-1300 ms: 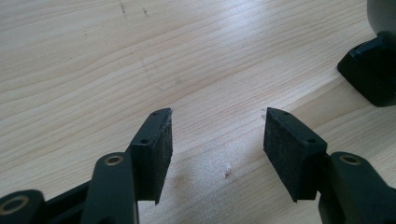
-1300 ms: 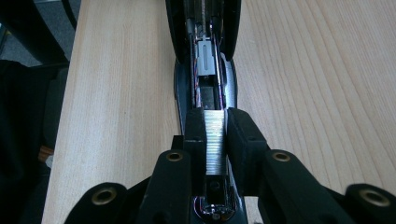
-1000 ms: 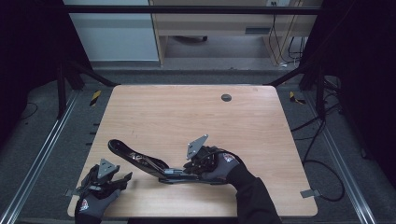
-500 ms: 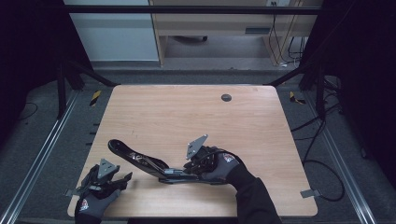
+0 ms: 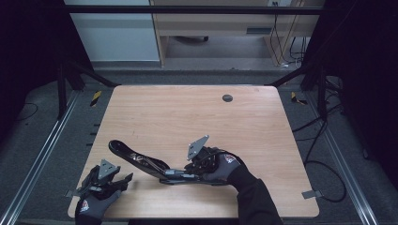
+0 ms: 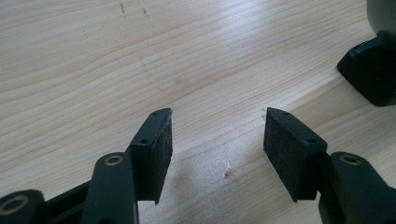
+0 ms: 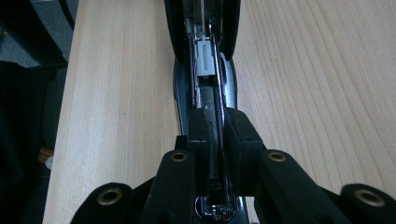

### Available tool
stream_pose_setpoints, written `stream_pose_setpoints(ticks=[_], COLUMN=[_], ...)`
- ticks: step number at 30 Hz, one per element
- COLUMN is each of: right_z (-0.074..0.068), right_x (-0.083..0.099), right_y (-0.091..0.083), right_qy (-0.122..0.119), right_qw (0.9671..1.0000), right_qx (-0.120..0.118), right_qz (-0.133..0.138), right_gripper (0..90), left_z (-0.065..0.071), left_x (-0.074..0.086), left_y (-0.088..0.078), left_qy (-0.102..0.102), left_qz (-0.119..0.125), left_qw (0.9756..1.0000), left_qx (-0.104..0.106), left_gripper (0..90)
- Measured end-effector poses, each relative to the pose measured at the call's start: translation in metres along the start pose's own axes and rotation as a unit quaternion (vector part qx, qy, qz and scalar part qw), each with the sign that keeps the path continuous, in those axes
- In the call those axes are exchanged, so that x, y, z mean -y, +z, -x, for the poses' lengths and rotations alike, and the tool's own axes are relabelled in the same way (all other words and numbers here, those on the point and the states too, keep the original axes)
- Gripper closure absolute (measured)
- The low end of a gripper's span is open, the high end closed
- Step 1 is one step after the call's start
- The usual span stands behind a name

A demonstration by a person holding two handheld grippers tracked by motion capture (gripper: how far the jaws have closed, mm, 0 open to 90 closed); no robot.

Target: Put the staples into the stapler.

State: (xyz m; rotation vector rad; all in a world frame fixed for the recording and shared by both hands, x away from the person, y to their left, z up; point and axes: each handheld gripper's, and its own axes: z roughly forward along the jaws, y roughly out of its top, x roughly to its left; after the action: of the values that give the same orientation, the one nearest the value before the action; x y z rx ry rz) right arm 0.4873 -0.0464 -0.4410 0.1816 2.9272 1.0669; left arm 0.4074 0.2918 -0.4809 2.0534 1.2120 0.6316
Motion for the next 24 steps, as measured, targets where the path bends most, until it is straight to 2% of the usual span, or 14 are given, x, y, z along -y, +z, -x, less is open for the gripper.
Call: stream_pose_setpoints(ticks=[8,11,19,24], right_z=[-0.005,-0.006,-0.008,-0.012], right_x=[-0.001,0.005,0.007,0.005], right_y=[0.000,0.004,0.007,0.008], right_qy=[0.011,0.020,0.017,0.006], right_qw=[0.9999,0.9997,0.9998,0.9998], right_qx=[-0.002,-0.003,-0.003,0.008], right_qz=[-0.008,-0.014,-0.011,-0.016], right_gripper=[74.9,72.8,70.3,67.8], left_z=[0.000,0.001,0.000,0.001], left_x=[0.000,0.000,0.000,0.000], left_y=[0.000,0.000,0.000,0.000], left_qy=[0.001,0.001,0.001,0.002], left_qz=[-0.001,-0.001,-0.001,-0.001], left_qw=[1.0000,1.0000,1.0000,1.0000], left_qx=[0.000,0.000,0.000,0.000], left_gripper=[42.1,42.1,42.1,42.1])
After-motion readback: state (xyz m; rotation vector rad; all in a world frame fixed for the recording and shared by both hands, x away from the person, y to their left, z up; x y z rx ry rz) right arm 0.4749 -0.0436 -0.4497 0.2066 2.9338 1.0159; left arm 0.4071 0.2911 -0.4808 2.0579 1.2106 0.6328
